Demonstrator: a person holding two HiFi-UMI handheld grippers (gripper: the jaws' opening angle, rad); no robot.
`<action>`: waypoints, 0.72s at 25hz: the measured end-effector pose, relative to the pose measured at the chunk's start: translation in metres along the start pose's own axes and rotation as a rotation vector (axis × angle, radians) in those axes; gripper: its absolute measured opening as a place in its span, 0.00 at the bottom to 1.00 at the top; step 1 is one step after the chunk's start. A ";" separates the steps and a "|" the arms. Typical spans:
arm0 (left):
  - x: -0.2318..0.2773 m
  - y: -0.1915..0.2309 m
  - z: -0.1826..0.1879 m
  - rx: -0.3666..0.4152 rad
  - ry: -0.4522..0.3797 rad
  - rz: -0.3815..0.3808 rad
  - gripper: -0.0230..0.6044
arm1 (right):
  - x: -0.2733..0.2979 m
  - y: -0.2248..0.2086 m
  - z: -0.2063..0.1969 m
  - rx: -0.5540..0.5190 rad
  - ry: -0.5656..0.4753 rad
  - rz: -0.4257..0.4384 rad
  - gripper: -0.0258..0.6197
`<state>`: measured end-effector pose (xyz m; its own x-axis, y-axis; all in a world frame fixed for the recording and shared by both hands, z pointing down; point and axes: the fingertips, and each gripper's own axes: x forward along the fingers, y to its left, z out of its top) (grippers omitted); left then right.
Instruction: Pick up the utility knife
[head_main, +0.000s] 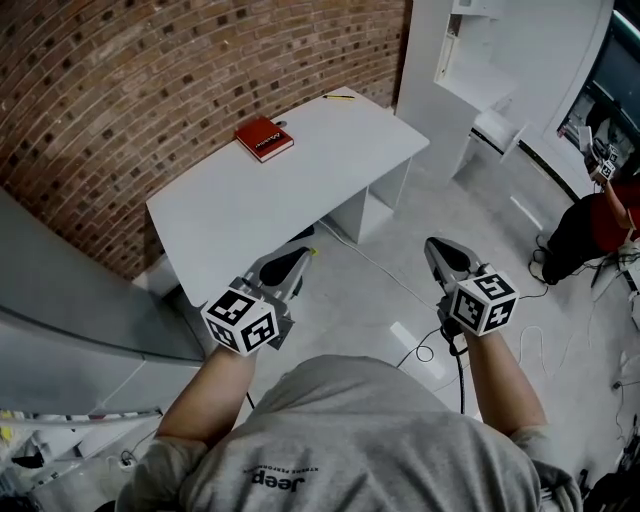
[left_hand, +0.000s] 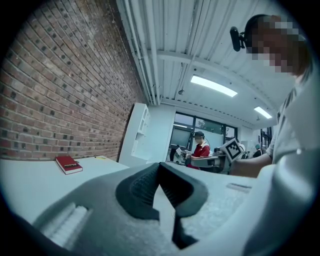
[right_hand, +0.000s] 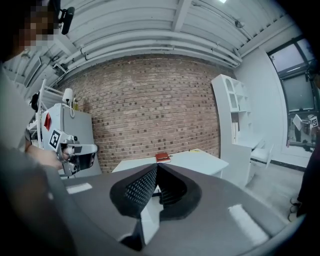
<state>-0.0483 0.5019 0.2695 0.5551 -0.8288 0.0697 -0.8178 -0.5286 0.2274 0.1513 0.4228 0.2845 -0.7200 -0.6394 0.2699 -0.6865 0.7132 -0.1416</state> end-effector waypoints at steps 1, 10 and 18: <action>0.006 -0.007 0.000 0.000 -0.002 -0.001 0.03 | -0.006 -0.006 0.000 -0.002 0.001 -0.001 0.05; 0.055 -0.063 -0.004 -0.002 -0.008 -0.037 0.03 | -0.054 -0.055 -0.003 -0.015 -0.010 -0.015 0.05; 0.091 -0.032 -0.006 -0.010 0.007 -0.062 0.03 | -0.024 -0.083 -0.005 0.010 0.001 -0.027 0.05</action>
<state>0.0297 0.4443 0.2743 0.6056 -0.7934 0.0615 -0.7803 -0.5770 0.2412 0.2259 0.3810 0.2945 -0.7009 -0.6582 0.2747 -0.7068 0.6926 -0.1439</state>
